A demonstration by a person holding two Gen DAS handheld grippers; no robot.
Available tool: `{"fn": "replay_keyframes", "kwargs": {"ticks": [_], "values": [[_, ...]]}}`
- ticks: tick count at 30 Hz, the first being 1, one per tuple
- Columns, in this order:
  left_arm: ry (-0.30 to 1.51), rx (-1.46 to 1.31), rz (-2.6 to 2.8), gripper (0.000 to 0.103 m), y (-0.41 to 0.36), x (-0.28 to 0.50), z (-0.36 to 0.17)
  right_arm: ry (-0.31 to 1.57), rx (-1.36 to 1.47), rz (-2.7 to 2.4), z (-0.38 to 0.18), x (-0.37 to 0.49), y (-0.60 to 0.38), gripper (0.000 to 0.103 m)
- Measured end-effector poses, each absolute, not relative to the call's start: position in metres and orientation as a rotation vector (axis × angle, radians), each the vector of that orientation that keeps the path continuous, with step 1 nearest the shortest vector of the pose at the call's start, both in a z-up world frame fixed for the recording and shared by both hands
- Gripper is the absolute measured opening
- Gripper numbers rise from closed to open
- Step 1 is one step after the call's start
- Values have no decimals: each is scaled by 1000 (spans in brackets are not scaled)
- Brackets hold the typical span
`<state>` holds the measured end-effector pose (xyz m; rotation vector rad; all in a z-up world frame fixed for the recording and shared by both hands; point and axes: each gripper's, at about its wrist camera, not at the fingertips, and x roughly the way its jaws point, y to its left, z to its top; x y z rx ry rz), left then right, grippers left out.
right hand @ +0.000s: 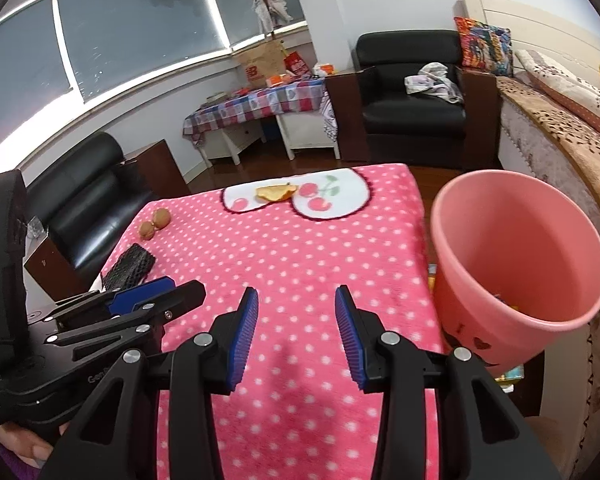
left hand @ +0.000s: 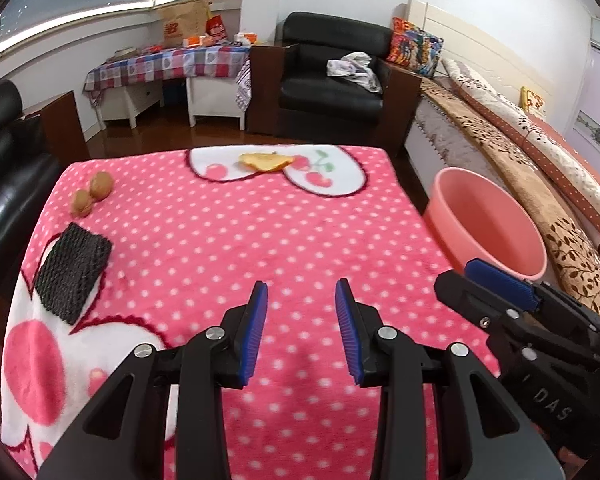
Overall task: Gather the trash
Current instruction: 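Move both open grippers back over the table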
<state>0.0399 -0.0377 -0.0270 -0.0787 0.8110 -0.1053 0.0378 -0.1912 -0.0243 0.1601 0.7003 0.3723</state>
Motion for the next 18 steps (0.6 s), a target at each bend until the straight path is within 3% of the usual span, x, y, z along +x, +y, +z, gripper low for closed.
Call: {"fn": "replay_keyframes", "kwargs": {"ticks": [18], "values": [[844, -152, -9, 35, 30, 38, -46, 755, 107, 454, -41, 59, -135, 40]]}}
